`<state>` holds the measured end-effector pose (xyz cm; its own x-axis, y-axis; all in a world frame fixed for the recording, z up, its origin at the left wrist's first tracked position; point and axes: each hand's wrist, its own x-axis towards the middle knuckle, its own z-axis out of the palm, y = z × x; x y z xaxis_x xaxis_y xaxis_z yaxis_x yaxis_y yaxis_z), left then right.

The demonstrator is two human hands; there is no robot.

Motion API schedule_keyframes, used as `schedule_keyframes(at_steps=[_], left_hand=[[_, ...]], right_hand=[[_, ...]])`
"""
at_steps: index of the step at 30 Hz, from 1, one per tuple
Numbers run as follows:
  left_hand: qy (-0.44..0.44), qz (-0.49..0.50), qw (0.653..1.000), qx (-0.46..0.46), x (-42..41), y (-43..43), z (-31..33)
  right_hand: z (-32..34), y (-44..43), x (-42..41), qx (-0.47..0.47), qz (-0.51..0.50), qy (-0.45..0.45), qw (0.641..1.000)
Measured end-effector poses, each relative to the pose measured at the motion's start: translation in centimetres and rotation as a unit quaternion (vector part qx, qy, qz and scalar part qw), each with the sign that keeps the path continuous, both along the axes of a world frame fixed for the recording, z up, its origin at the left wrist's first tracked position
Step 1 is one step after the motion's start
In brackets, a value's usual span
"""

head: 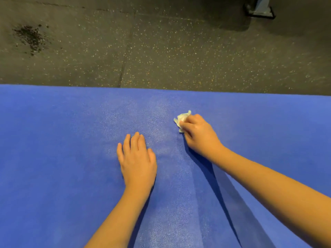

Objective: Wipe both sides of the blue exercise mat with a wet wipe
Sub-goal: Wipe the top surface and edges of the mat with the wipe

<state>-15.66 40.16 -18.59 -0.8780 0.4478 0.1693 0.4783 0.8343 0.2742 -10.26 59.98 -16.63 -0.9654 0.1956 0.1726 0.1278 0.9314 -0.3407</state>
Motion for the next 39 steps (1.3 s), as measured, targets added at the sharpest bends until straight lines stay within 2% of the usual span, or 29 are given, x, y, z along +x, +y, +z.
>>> schedule_keyframes(at_steps=[1,2,5,6,7,9,12,14,17,20,24,26,29,33,34,36,38,39], left_hand=[[-0.006,-0.009,1.0,0.002,0.4,0.8,0.1],[-0.006,-0.03,1.0,-0.005,0.9,1.5,0.1],[0.003,-0.056,0.998,-0.026,2.0,2.2,-0.6],[0.004,-0.05,0.998,-0.025,2.1,2.1,-0.9],[0.003,-0.047,0.999,-0.025,2.1,2.0,-1.0],[0.0,-0.046,0.999,-0.027,2.2,2.0,-0.8],[0.0,-0.047,0.999,-0.023,2.2,2.2,-0.6],[0.0,-0.044,0.999,-0.023,2.1,2.2,-0.6],[-0.005,-0.043,0.999,-0.022,2.1,2.1,-0.6],[-0.01,-0.042,0.999,-0.018,2.1,2.2,-0.5],[-0.016,-0.041,0.999,-0.021,2.2,2.1,-0.4],[-0.021,-0.041,0.999,-0.021,2.3,2.1,-0.2],[-0.021,-0.04,0.999,-0.017,2.1,2.3,-0.1],[-0.023,-0.043,0.999,-0.022,2.1,2.2,-0.2],[-0.027,-0.044,0.998,-0.024,2.2,2.2,-0.1],[-0.033,-0.045,0.998,-0.024,2.2,2.2,0.0],[-0.031,-0.045,0.998,-0.023,2.1,2.3,0.0],[-0.032,-0.045,0.998,-0.022,2.0,2.3,0.0]], right_hand=[[0.6,0.9,0.5,0.014,0.031,-0.025,0.999],[0.8,2.3,0.7,0.034,0.019,-0.042,0.998],[1.4,4.8,0.8,0.073,-0.149,-0.073,0.983],[1.5,4.6,0.8,0.073,-0.168,-0.067,0.981],[1.9,3.9,0.9,0.062,-0.15,-0.052,0.985],[2.4,2.7,1.9,0.037,-0.037,-0.049,0.997],[3.3,4.2,3.3,0.028,0.146,-0.125,0.981],[3.8,5.8,3.0,0.069,0.137,-0.174,0.973],[4.0,6.1,2.3,0.131,0.025,-0.24,0.961],[3.7,5.5,2.7,0.167,0.088,-0.311,0.931],[4.2,5.5,5.8,0.087,0.17,-0.425,0.885],[4.4,5.3,7.1,0.069,0.145,-0.391,0.906],[4.1,5.0,7.5,0.039,0.032,-0.308,0.95],[3.2,3.8,6.4,0.012,-0.107,-0.205,0.973],[3.0,2.9,6.5,-0.007,-0.111,-0.173,0.979],[2.9,1.0,6.9,-0.034,-0.028,-0.123,0.991],[2.8,-0.1,7.9,-0.015,0.075,-0.125,0.989],[2.5,0.3,8.0,-0.005,0.087,-0.127,0.988]])
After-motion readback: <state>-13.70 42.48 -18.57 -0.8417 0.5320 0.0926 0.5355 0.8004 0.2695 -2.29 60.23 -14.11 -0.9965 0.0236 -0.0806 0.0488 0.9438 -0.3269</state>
